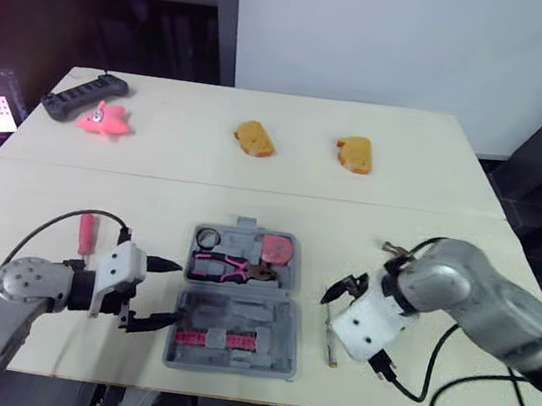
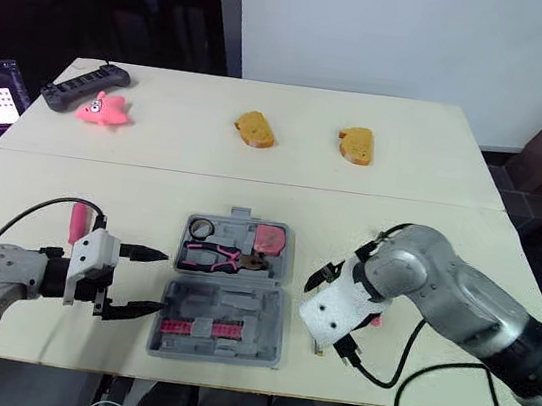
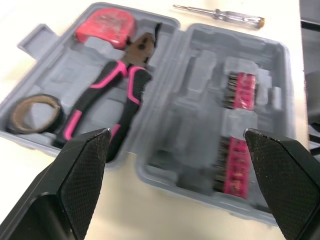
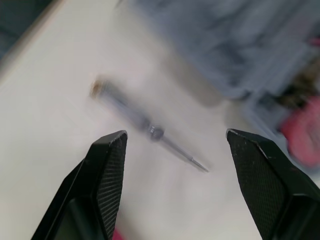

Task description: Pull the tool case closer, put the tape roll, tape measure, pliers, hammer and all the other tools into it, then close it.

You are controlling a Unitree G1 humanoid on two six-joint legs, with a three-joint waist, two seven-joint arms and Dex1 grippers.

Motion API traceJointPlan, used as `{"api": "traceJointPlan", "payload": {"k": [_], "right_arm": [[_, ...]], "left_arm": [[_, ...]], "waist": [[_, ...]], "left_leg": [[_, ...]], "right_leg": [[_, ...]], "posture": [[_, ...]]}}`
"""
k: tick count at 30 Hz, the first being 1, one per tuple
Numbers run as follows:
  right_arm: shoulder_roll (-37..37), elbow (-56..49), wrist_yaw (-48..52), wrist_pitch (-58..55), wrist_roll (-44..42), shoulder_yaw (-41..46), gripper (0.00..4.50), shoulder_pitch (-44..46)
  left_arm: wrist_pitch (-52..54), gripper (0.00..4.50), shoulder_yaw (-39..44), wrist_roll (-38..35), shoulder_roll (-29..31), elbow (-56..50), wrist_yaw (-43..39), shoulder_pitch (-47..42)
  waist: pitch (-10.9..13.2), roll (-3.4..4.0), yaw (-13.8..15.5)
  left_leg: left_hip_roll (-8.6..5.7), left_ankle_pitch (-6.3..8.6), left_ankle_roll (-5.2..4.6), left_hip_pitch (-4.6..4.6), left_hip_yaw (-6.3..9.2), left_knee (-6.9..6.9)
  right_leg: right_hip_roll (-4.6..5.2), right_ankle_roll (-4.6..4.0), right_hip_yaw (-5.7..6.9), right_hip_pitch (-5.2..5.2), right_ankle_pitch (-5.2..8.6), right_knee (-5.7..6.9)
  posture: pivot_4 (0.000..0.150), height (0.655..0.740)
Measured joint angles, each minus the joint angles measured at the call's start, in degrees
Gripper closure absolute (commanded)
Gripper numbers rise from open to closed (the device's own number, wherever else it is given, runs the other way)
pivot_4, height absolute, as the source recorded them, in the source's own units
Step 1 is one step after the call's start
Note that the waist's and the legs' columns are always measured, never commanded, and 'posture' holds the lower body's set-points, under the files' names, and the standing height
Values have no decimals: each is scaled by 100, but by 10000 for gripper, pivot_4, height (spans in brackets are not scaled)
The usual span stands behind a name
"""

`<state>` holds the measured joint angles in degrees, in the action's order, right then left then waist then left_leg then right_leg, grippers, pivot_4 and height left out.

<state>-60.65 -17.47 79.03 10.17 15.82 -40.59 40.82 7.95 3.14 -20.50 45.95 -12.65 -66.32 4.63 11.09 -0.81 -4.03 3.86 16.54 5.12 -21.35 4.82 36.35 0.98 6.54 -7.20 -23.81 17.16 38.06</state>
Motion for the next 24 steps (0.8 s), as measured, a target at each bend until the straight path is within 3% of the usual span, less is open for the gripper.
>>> {"api": "traceJointPlan", "payload": {"k": [6, 17, 20, 24], "right_arm": [[628, 1020, 46, 1481, 974, -362, 11504, 256], [1099, 1768, -42, 2303, 1857, -409, 11504, 64], [1181, 1892, -59, 2455, 2017, -399, 19876, 51], [1202, 1958, -110, 2522, 2231, -301, 39213, -125]], "left_arm": [[12, 0, 6, -1, -2, -158, 116, 152], [92, 0, 67, -67, -2, -338, 383, 257], [160, 0, 67, -81, -2, -352, 448, 262], [173, 0, 67, -88, -2, -402, 519, 320]], "waist": [[0, 1, 25], [-3, -4, 4], [-10, -21, -1], [-30, -79, -14]], "left_leg": [[-2, -1, 2, -2, 3, 18], [-1, 0, 1, 19, 8, 25], [-1, 1, -2, 62, 7, 23], [3, 5, -9, 133, 6, 14]], "right_leg": [[2, -2, 0, 7, -1, 6], [-2, -4, 0, 31, -2, 10], [-2, -6, 0, 72, -1, 6], [-9, -32, -5, 131, 14, 2]], "posture": [[1500, 7400], [1500, 7400], [1500, 7400], [1500, 7400]]}}
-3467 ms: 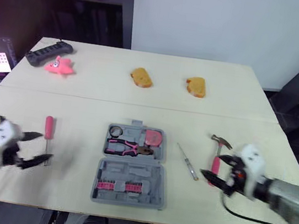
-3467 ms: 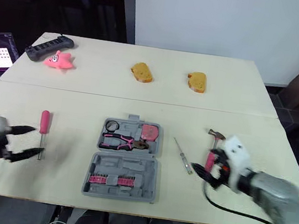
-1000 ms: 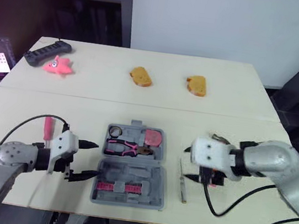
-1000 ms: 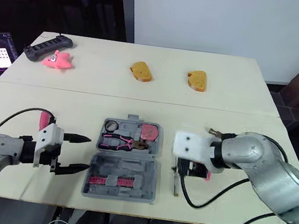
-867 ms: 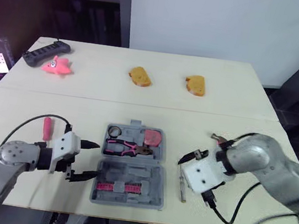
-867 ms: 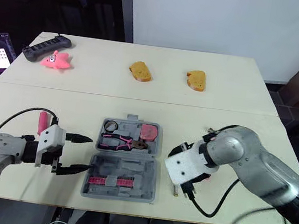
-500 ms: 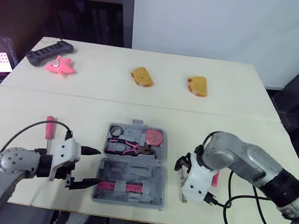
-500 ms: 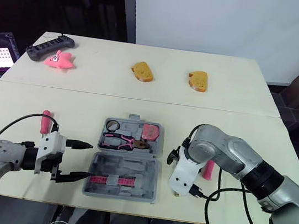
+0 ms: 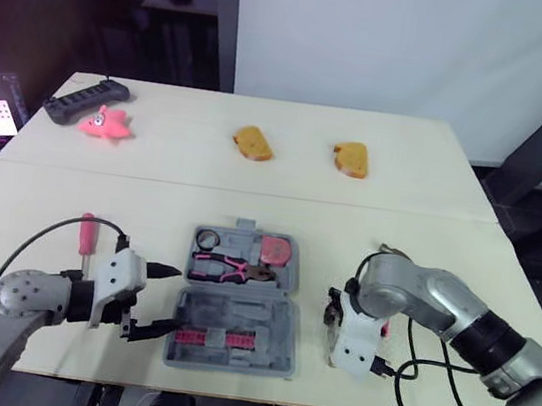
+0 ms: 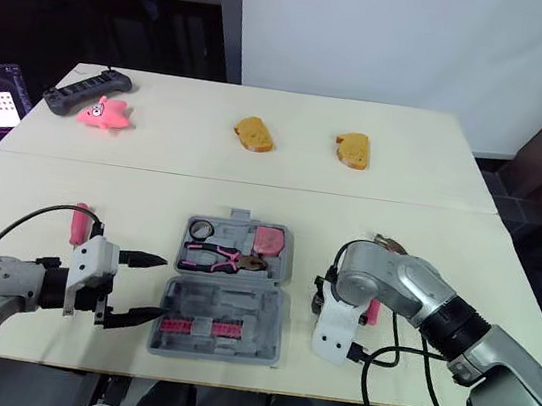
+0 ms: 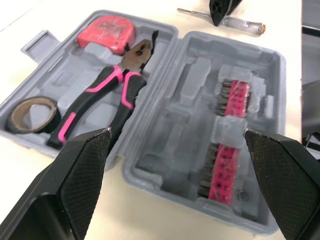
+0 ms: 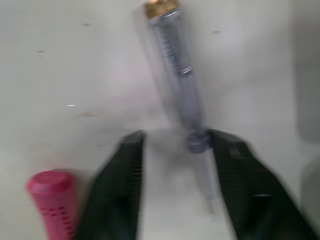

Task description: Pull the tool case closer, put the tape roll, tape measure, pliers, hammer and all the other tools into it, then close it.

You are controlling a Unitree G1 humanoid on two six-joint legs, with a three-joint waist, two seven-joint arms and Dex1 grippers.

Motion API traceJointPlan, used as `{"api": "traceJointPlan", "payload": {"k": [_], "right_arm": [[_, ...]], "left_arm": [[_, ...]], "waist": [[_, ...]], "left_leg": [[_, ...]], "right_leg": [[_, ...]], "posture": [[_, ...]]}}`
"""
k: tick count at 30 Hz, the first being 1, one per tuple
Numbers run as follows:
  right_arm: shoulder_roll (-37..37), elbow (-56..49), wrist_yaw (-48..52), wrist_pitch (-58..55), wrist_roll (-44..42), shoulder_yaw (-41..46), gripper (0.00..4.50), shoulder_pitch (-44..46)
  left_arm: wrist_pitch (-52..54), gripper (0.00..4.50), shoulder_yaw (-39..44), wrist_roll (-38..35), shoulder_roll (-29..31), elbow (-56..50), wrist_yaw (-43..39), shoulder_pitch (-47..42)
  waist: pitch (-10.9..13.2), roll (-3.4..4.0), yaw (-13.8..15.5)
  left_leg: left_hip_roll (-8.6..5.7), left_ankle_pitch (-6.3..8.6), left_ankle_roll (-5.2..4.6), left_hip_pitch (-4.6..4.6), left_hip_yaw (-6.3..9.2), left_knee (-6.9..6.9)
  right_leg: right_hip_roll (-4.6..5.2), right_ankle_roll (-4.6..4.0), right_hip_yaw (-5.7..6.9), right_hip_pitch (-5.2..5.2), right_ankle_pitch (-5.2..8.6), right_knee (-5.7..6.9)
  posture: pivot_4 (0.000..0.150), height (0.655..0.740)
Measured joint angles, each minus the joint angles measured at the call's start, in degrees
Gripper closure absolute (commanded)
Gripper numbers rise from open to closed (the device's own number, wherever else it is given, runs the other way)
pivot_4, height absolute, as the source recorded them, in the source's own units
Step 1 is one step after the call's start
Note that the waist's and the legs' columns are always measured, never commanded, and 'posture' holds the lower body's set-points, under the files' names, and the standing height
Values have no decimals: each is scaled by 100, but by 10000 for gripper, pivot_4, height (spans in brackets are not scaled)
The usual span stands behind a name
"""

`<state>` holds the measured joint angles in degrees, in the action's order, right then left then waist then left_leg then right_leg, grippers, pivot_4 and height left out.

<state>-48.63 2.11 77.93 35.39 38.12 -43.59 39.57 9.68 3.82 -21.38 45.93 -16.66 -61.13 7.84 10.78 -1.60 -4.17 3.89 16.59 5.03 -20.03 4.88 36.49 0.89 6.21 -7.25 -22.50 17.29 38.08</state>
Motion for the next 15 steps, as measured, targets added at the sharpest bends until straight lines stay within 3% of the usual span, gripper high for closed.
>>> {"api": "traceJointPlan", "payload": {"k": [1, 9, 13, 15], "right_arm": [[18, -8, -15, -15, 34, 55, 44028, -48], [260, -123, -31, -564, -89, 492, 44621, -308], [149, -788, 299, -1258, -993, 978, 44621, -361], [-216, -1387, 753, -2251, -1854, 1541, 44621, -482]], "left_arm": [[1, 0, 0, -1, 0, 0, 12, 4], [1, 0, -4, 0, 0, 19, 34, -110], [1, 0, -10, 1, 0, 93, 23, -189], [2, 0, -24, -1, -3, 119, 13, -231]], "waist": [[-4, -8, -4], [1, -18, -8], [43, 55, 35], [47, 62, 99]], "left_leg": [[1, 0, 0, 8, 0, 0], [2, 0, 0, 40, -6, -24], [-3, 0, 1, -3, -5, -20], [-3, -1, 1, -41, 3, -11]], "right_leg": [[-1, -1, -1, 7, 0, 1], [-4, -4, -10, 19, -1, 3], [2, 17, -9, -11, -11, 3], [4, 21, -2, -39, -14, 3]], "posture": [[1500, 7400], [1500, 7400], [1500, 7400], [1500, 7400]]}}
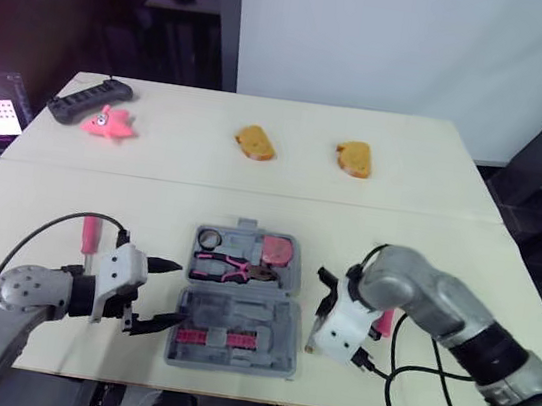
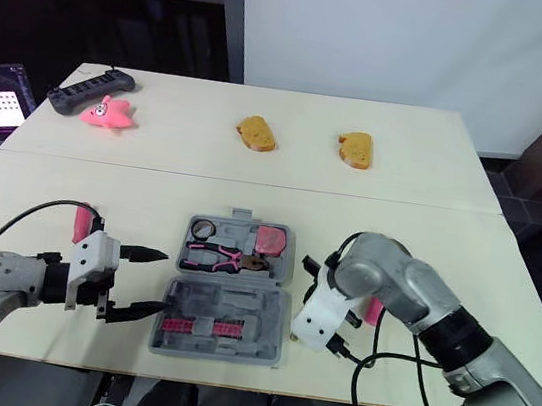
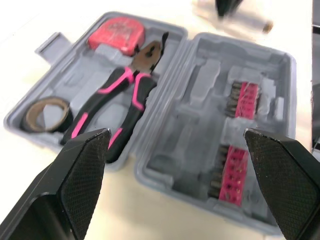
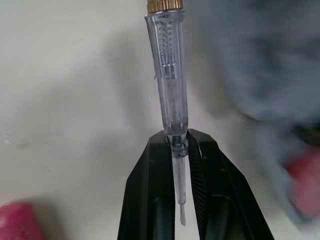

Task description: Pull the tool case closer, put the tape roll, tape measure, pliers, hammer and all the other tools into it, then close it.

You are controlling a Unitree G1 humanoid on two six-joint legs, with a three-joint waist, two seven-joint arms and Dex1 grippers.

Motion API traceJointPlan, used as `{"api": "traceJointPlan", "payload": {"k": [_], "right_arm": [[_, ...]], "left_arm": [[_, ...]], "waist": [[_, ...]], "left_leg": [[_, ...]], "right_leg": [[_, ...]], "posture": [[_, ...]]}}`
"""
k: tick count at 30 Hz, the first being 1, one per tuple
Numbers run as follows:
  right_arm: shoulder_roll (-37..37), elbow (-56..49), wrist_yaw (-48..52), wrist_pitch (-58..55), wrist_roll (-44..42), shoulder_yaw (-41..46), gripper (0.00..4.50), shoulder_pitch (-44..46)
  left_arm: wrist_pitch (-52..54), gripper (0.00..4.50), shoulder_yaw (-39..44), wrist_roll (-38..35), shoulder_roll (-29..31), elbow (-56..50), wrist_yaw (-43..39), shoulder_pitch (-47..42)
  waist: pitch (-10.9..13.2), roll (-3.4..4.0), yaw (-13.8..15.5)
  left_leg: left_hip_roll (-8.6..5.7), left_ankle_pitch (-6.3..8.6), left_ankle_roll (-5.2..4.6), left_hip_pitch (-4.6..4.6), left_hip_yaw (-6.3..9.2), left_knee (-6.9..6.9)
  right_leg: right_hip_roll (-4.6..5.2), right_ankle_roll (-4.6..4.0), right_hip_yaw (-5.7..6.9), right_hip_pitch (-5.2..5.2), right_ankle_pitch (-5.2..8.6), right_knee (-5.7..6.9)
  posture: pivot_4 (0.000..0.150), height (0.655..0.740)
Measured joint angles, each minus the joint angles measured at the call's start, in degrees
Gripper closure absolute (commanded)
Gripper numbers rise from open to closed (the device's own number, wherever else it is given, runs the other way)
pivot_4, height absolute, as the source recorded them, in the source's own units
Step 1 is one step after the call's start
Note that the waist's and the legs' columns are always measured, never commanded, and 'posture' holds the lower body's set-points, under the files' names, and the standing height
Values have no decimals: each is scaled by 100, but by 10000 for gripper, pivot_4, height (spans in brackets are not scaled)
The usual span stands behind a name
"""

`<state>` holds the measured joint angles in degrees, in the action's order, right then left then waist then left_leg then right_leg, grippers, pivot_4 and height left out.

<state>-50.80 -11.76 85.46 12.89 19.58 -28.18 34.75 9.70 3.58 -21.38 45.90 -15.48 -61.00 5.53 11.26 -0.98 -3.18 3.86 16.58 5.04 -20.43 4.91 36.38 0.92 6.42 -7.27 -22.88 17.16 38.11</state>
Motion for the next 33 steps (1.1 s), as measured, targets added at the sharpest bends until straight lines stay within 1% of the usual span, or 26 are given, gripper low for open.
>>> {"api": "traceJointPlan", "payload": {"k": [1, 2, 4, 6, 7, 9, 10, 12, 14, 17, 20, 22, 24, 28, 30, 31, 33], "right_arm": [[-200, -254, 202, -601, -399, 259, 44621, -93], [-403, -631, 400, -1586, -937, 629, 44621, -274], [-451, -1239, 503, -3464, -1650, 1093, 44621, -439], [-450, -1580, 378, -4868, -1969, 1259, 44621, -472], [-404, -1703, 177, -5800, -2069, 1325, 44621, -457], [41, -1733, -357, -7663, -2170, 1566, 44621, -320], [484, -1714, -757, -8893, -2217, 1828, 44621, -232], [937, -1714, -1415, -10042, -2307, 2245, 44621, -445], [1301, -1767, -2049, -10371, -2348, 2759, 44621, -1128], [2072, -2007, -3021, -10499, -2474, 3363, 44621, -2267], [2914, -2675, -3960, -10500, -2562, 3685, 44621, -2946], [3485, -2962, -4633, -10500, -2516, 3785, 44621, -3166], [4032, -3036, -5288, -10500, -2404, 3802, 44621, -3215], [4556, -3084, -6209, -10500, -2308, 3800, 44621, -3277], [4840, -3086, -6591, -10496, -2293, 3793, 44621, -3341], [4868, -3088, -6663, -10494, -2293, 3792, 44621, -3345], [4978, -3087, -6877, -10476, -2316, 3771, 34821, -3364]], "left_arm": [[1, 0, -10, 1, 0, 29, -2, -25], [0, 0, -14, 1, -4, 47, -2, -60], [0, 0, -15, 1, -6, 89, -3, -73], [-4, 0, -17, 1, -11, 87, -9, -85], [-7, 0, -17, 0, -13, 86, -12, -75], [-12, 0, -19, 0, -25, 86, -20, -46], [-32, 0, -20, -1, -44, 84, -32, -39], [-74, 0, -18, -8, -54, 80, -70, -23], [-124, 0, -21, -9, -58, 95, -105, 47], [-137, 0, -21, -8, -64, 141, -126, 34], [-144, 0, -32, -9, -81, 159, -129, -36], [-149, 0, -27, -11, -84, 157, -130, -68], [-147, 0, -31, -11, -85, 154, -135, -58], [-129, 0, -20, -38, -80, 118, -133, 35], [-117, 0, -17, -40, -77, 113, -131, 66], [-117, 0, -15, -41, -71, 109, -130, 64], [-115, 0, -14, -42, -50, 78, -127, 61]], "waist": [[0, -1, 29], [0, -1, 71], [-1, -2, 79], [0, 0, 58], [0, 0, 54], [-2, -3, 43], [-2, -4, 47], [-4, -7, 85], [-8, -13, 175], [-9, -7, 225], [-10, -3, 185], [-11, -3, 124], [-11, -2, 44], [-13, -7, 11], [-14, -8, 17], [-16, -11, 12], [-21, -19, -11]], "left_leg": [[0, 0, -1, 2, 0, 0], [0, 1, -2, 0, 0, -3], [0, 2, -3, 3, 2, -5], [0, 2, -3, 3, 1, -5], [0, 1, -2, 3, 0, -3], [0, -3, 6, 2, 0, 1], [0, -5, 10, -2, -1, 0], [0, -6, 11, -13, 0, -4], [-2, -5, 10, -31, 1, -11], [-4, -5, 10, -104, -2, -11], [0, -5, 11, -102, 1, -19], [0, -10, 19, -97, 2, -19], [0, -20, 37, -98, 0, -17], [0, -27, 49, -96, 0, -15], [0, -27, 49, -98, 3, -21], [0, -27, 49, -97, 3, -20], [0, -27, 49, -97, 2, -19]], "right_leg": [[1, 0, 2, 3, 0, -1], [2, -1, 4, 2, 0, -4], [0, -1, 6, 1, 1, -3], [-2, -4, 4, -4, 2, -3], [-3, -11, 3, -6, 6, -3], [-5, -29, -1, -10, 9, -2], [-6, -33, -2, -14, 6, -2], [-5, -30, 0, -19, 6, -3], [0, -15, 6, -27, 3, -13], [1, 1, 6, -100, -2, -7], [-4, -1, 5, -117, -3, 6], [-6, -4, 5, -114, -4, 8], [-5, -9, 1, -114, -7, 7], [-4, -16, 0, -107, -8, 4], [-5, -11, 2, -110, -9, 4], [-4, -10, 2, -109, -10, 4], [-4, -10, 2, -108, -10, 3]], "posture": [[1500, 7400], [1500, 7400], [1500, 7400], [1500, 7400], [1500, 7400], [1500, 7400], [1500, 7400], [1500, 7400], [1500, 7400], [1500, 7400], [1500, 7400], [1500, 7400], [1500, 7400], [1500, 7400], [1500, 7400], [1500, 7400], [1500, 7400]]}}
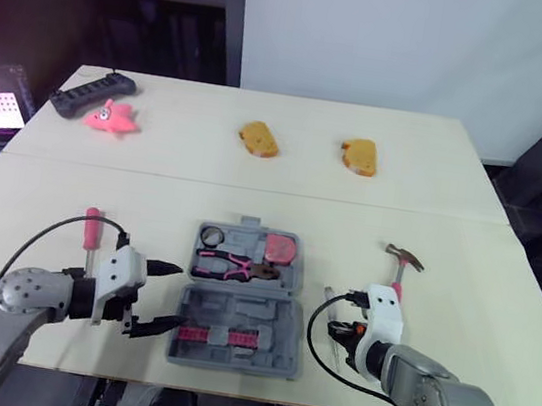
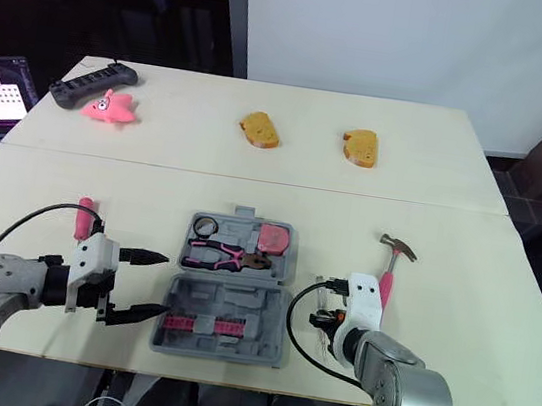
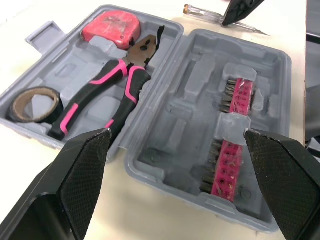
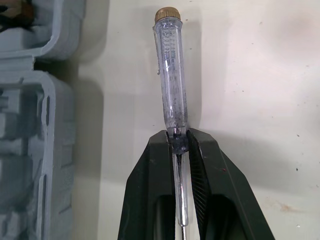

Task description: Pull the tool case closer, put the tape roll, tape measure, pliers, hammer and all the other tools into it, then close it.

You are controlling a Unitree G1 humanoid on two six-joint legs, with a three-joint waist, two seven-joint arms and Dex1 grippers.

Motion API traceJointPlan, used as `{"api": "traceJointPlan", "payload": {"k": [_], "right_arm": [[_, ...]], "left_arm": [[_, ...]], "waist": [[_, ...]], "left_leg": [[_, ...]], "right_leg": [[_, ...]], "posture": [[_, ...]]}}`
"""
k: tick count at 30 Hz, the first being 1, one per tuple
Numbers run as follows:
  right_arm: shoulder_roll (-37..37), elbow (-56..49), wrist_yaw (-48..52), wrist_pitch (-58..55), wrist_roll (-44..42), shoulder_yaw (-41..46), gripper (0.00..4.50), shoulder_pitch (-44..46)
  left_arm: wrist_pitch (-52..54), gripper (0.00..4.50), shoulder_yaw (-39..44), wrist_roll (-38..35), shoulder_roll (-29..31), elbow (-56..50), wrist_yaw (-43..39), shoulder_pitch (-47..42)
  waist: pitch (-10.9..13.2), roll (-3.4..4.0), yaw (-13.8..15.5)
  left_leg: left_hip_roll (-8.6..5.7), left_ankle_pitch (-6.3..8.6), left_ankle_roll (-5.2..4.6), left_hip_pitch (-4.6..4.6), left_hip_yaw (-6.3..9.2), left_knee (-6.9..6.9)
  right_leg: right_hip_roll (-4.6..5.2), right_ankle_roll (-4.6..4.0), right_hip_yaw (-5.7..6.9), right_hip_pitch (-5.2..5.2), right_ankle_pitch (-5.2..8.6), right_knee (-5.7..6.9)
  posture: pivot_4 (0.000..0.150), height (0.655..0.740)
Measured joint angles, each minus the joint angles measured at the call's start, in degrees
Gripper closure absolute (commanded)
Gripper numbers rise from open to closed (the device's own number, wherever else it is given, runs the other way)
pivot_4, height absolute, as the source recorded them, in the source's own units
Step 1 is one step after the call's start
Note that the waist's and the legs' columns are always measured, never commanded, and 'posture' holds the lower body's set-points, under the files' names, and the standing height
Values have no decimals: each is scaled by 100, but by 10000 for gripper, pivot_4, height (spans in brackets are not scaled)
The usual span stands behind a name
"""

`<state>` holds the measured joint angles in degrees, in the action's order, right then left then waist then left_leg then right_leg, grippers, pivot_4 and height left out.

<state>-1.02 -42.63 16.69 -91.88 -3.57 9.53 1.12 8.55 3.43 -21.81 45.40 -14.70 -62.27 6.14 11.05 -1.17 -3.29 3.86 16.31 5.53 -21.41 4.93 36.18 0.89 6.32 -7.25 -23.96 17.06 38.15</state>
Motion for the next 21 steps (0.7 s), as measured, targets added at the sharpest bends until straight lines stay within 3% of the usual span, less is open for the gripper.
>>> {"api": "traceJointPlan", "payload": {"k": [4, 7, 12, 17, 21], "right_arm": [[293, -88, -188, -7, -131, -2, 16713, 6], [69, -279, -274, -25, -218, -29, 2269, -27], [-662, -1410, -348, 156, -380, -438, 1073, -432], [-1257, -1515, -634, 2213, -289, -1519, 1073, -2025], [-1361, -1043, -824, 3600, 3, -1615, 1073, -2588]], "left_arm": [[0, 0, 5, -7, 7, -6, -2, -12], [0, 0, 33, -10, 30, 1, -15, -12], [0, 0, 144, -100, 93, 29, -187, -15], [193, 0, 500, -602, 131, 36, -411, -26], [432, 0, 761, -951, 127, 61, -422, -131]], "waist": [[-19, -11, -48], [-18, -10, -43], [-13, -1, -84], [-14, -3, -71], [-18, -13, -76]], "left_leg": [[0, 0, 0, 3, 1, 1], [-2, 0, 0, -1, 0, 3], [4, 0, -1, -1, 1, -8], [2, 2, -4, -8, -2, -4], [0, 2, -3, 3, -10, 7]], "right_leg": [[1, -2, 0, 8, 1, -2], [4, -2, 0, 8, 2, -6], [-3, 4, 0, -7, 1, -2], [2, 12, 0, -6, 8, -4], [4, -9, -7, 10, 18, -9]], "posture": [[1500, 7400], [1500, 7400], [1500, 7400], [1500, 7400], [1500, 7400]]}}
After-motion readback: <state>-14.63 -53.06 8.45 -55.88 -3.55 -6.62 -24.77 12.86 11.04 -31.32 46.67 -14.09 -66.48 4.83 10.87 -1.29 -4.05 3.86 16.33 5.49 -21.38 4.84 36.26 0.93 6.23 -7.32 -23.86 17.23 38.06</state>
